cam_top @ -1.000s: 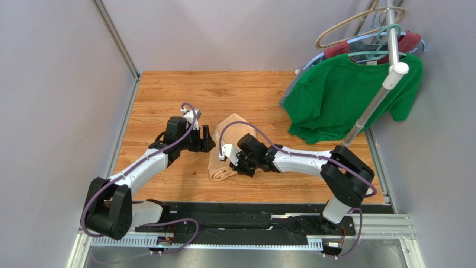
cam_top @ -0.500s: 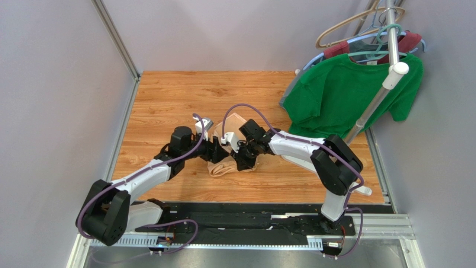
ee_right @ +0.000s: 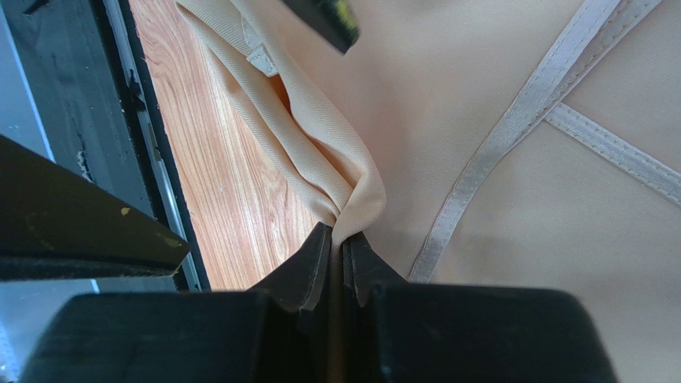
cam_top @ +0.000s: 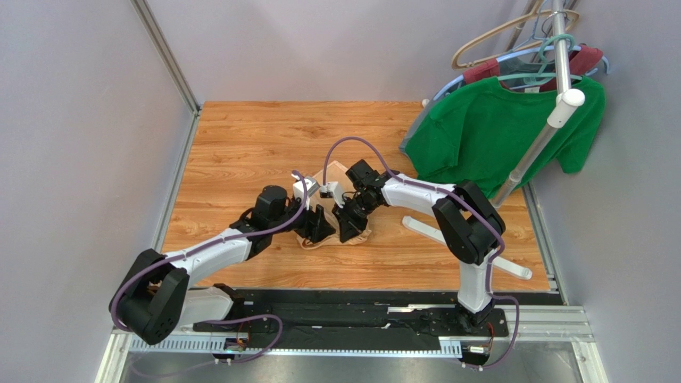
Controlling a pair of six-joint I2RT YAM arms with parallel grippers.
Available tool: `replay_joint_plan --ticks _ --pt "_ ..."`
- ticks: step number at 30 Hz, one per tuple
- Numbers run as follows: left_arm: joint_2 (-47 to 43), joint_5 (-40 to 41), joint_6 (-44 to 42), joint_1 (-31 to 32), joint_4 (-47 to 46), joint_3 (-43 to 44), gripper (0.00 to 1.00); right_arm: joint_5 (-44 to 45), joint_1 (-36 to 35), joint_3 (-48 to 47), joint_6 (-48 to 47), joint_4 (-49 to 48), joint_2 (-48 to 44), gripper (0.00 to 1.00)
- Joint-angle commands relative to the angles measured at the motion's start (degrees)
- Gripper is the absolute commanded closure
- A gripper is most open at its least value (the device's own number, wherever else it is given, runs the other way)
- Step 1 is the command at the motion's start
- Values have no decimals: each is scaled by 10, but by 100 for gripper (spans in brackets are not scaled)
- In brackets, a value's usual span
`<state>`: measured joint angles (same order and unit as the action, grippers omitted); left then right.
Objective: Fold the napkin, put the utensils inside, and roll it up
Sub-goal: Roll the napkin with the utensil
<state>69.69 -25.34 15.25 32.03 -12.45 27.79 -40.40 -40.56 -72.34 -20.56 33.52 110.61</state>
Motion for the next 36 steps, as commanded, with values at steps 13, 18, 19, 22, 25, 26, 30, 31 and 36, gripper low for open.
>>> replay_joint_plan --ticks 13,18,19,22,25,26,30,31,36 --pt "59 89 -69 50 15 22 23 -80 31 -76 -6 72 72 100" --pt "64 86 -76 56 20 26 23 -93 37 -95 -7 89 91 100" --pt "64 88 -76 58 20 25 24 -93 38 -98 -9 95 99 100" --pt "66 87 -76 62 23 28 24 -102 44 -109 -12 106 109 100" --pt "70 84 -76 69 27 28 25 -112 49 -116 -12 114 117 100" --pt "72 83 -77 71 29 30 25 -115 51 -118 -12 116 123 100" --pt "86 90 -75 82 45 38 26 -118 57 -127 -12 124 131 100" --pt "92 93 -77 84 49 40 29 -119 57 -128 -12 126 134 100" --pt "106 129 -68 84 75 60 47 -122 57 -130 -14 129 140 100"
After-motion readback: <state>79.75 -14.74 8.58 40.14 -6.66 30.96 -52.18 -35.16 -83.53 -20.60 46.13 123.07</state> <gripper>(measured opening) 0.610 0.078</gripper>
